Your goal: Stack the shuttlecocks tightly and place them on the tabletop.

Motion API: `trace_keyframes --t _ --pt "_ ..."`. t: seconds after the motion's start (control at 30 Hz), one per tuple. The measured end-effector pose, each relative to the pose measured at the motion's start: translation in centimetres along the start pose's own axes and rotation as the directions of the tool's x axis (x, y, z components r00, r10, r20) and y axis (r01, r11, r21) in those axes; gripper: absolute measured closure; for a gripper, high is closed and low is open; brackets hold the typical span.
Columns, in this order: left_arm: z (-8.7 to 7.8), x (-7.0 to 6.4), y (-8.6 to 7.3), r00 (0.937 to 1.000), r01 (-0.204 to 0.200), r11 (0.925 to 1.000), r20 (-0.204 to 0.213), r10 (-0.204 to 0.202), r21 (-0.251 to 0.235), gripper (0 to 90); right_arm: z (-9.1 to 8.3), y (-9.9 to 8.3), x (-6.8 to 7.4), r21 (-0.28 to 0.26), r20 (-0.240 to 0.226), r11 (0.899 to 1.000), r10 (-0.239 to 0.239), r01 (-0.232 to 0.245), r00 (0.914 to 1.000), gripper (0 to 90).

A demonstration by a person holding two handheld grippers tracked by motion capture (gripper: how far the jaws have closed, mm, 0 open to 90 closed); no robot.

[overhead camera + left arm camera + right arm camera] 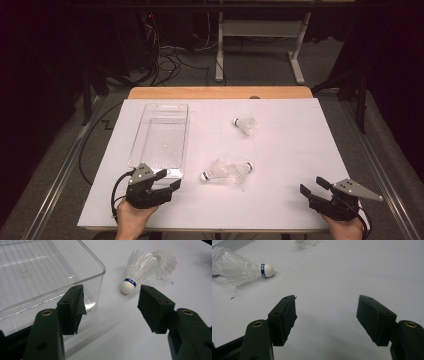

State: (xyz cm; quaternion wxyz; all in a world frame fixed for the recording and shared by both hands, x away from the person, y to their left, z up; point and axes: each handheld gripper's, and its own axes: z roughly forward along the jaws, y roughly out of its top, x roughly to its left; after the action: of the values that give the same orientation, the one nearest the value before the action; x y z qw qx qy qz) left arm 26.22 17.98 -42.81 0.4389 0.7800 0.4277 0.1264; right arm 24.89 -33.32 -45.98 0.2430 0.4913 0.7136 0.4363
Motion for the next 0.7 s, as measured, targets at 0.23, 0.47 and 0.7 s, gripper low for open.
trace_keyframes --t 0.23,0.47,0.7 --pt "0.7 -0.6 0.4 0.9996 -0.004 0.9999 0.027 0.004 0.011 38.8 0.0 0.0 0.0 -0.001 0.001 1.0 -0.002 0.002 1.0 32.7" --pt "1.4 -1.0 0.9 0.9995 -0.006 0.9997 0.03 0.006 0.024 38.6 0.0 0.0 0.0 0.001 0.003 1.0 -0.006 0.006 1.0 32.8" --pt "2.1 -1.4 1.3 0.999 -0.012 0.9994 0.044 0.011 0.032 38.6 0.1 0.0 0.1 0.003 -0.001 1.0 -0.009 0.009 1.0 32.8"
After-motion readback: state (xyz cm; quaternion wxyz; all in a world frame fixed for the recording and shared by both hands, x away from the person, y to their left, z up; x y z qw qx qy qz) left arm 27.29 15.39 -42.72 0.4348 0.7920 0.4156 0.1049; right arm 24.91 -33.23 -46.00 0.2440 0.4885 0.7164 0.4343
